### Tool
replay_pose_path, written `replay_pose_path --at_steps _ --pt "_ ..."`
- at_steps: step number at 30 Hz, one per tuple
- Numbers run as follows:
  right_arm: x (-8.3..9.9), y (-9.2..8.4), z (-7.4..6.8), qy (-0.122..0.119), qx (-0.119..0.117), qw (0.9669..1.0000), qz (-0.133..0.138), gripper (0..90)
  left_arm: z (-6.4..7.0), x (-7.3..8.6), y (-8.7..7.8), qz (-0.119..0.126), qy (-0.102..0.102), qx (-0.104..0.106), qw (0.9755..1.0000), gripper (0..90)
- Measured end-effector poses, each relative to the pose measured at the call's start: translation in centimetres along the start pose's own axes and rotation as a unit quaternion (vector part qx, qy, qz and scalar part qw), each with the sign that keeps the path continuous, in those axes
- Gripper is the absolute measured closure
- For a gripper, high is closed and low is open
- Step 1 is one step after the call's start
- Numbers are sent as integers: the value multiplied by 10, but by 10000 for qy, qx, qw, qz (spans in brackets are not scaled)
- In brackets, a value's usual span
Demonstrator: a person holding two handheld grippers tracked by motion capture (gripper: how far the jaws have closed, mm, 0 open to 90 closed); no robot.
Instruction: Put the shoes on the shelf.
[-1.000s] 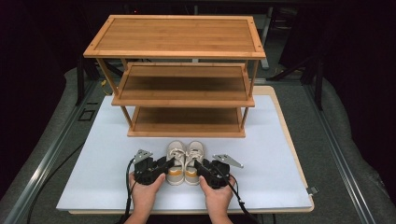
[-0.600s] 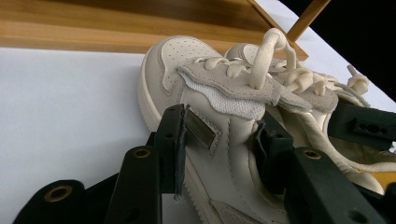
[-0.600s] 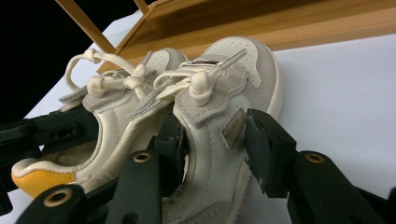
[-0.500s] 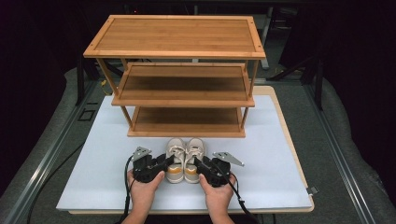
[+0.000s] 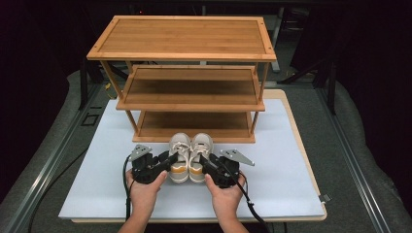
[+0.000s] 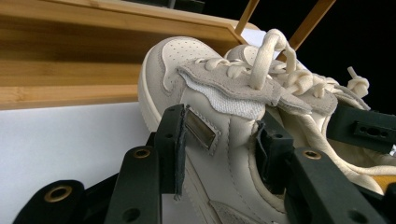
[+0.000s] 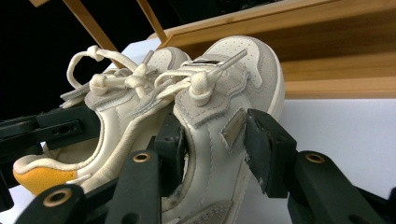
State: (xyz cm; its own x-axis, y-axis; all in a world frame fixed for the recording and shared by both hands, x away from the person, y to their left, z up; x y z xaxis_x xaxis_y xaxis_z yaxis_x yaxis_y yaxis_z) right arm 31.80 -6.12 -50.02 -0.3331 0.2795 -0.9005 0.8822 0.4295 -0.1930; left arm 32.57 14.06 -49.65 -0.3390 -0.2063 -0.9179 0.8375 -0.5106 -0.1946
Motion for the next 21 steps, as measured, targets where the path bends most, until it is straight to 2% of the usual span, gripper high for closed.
replay_pose_path --at_steps 2,4,8,10,14,18,21 --pt "-2 -1 -1 -20 49 10000 -1 587 1 -2 -2 0 -25 7 10000 601" --pt "-5 -6 -5 -38 -25 10000 -65 587 4 -6 -6 6 18 -8 10000 601" --pt "-9 -9 -10 -42 -28 10000 40 587 9 -13 -11 29 105 -3 9999 600" --pt "-13 -12 -12 -56 -43 10000 13 587 11 -17 -12 67 91 17 9999 600" --pt "-22 -14 -15 -48 -59 9999 137 586 15 -26 -14 78 125 43 9999 600" --pt "-31 -18 -18 1 -97 9999 83 586 19 -37 -17 92 150 54 9998 600" --pt "-39 -19 -22 -77 -96 9998 168 586 23 -44 -18 156 202 59 9997 600"
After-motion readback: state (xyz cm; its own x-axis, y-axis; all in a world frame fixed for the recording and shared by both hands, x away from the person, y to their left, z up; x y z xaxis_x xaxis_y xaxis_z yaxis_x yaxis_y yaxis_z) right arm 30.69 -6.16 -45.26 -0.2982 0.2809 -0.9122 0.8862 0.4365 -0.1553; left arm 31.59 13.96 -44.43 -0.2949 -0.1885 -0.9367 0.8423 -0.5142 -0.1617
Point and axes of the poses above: each handheld gripper's, and its own axes: y roughly forward along the jaws, x roughly out of its underside, z roughly to its right, the point moved 4 cm from there along y, roughly forward along the jaws, and after that the axes turned 15 degrees about z, right-handed, at the moved point
